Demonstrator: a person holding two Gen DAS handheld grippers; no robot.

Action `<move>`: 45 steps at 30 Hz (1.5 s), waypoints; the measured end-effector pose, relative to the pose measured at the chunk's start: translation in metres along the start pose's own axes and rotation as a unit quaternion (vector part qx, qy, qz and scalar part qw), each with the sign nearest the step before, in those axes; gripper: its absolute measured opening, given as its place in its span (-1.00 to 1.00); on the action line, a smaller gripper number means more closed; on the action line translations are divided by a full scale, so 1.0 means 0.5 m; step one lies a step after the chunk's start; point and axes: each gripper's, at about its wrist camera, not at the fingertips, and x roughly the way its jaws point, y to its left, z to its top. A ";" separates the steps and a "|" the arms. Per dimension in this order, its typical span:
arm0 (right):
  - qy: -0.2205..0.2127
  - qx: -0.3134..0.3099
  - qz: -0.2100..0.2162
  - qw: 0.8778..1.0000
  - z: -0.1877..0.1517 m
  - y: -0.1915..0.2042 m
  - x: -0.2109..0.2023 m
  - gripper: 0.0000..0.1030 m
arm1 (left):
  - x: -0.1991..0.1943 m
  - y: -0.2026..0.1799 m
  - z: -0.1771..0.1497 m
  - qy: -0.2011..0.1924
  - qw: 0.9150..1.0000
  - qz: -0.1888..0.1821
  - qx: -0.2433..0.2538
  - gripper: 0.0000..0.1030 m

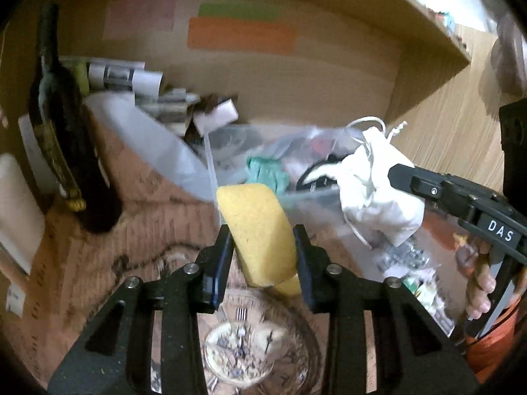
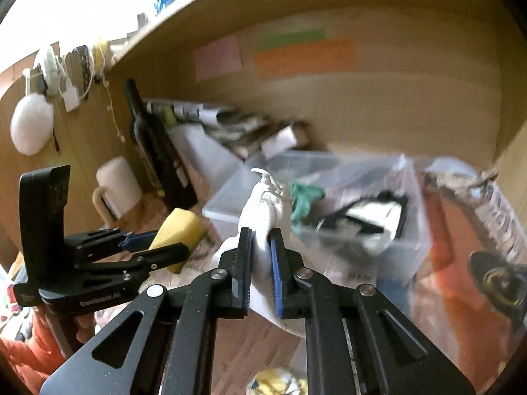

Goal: Organize soft objects
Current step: 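Lower the sponge into the clear box while the right gripper drops the white cloth beside it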

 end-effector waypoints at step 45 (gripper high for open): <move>0.108 -0.025 -0.057 0.992 0.068 -0.102 0.196 -0.63 | 0.238 0.002 0.120 0.083 0.996 -0.002 0.034 0.12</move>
